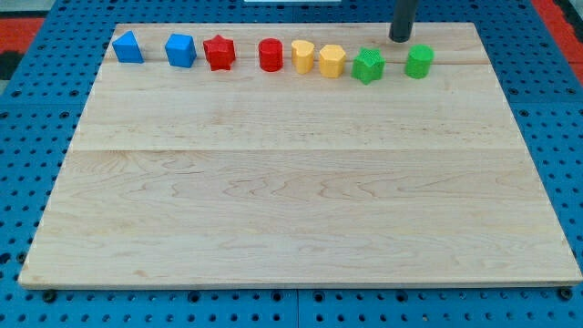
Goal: Push the green circle slightly to the downwards
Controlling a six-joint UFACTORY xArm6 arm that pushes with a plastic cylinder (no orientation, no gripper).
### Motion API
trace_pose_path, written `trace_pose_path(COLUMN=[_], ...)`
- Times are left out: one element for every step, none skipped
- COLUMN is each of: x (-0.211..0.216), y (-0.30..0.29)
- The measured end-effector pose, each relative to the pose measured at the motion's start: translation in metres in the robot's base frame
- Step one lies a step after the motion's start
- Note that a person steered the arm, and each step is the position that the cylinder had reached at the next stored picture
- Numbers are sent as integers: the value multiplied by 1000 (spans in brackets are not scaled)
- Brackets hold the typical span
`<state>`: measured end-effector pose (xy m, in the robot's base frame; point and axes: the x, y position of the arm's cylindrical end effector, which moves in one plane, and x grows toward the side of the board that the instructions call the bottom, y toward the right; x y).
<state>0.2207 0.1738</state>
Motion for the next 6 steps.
trace_pose_path(x=[15, 70, 87, 87, 143, 187], y=[5, 15, 28, 68, 94, 58])
